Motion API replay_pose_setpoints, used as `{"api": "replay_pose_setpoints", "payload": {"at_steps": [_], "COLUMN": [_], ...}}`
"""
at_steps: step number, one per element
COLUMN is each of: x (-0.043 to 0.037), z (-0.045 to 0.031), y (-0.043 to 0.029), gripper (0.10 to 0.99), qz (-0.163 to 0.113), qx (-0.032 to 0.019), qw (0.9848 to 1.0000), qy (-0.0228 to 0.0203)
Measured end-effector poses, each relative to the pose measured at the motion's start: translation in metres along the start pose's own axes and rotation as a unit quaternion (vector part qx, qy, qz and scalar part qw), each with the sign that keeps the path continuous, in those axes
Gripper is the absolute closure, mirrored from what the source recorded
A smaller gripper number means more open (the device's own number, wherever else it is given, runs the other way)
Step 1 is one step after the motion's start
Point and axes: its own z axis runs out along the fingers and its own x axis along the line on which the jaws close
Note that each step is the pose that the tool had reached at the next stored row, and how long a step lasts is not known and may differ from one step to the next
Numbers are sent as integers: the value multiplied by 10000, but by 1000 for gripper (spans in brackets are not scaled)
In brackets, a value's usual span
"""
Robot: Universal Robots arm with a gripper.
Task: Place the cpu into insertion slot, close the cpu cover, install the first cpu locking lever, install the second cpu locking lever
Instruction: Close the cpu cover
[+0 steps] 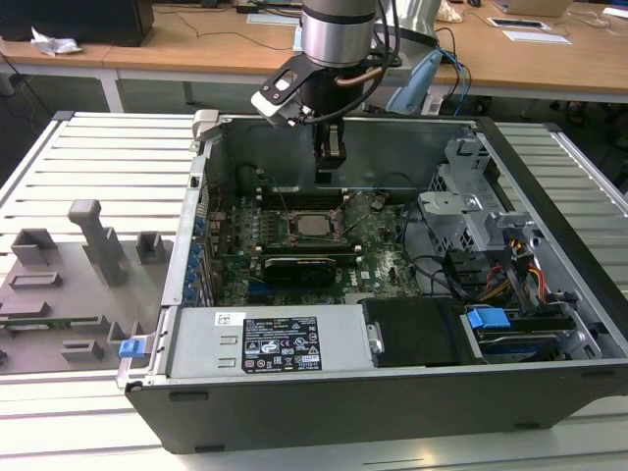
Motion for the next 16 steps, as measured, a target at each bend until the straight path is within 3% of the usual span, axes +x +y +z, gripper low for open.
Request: {"api": "replay_pose_setpoints", "payload": {"at_steps": [16], "x": [-1], "z": [0], "y": [46], "gripper": [980], "qz": [0], "qx": [0], "qw": [10000], "qy": [0]}}
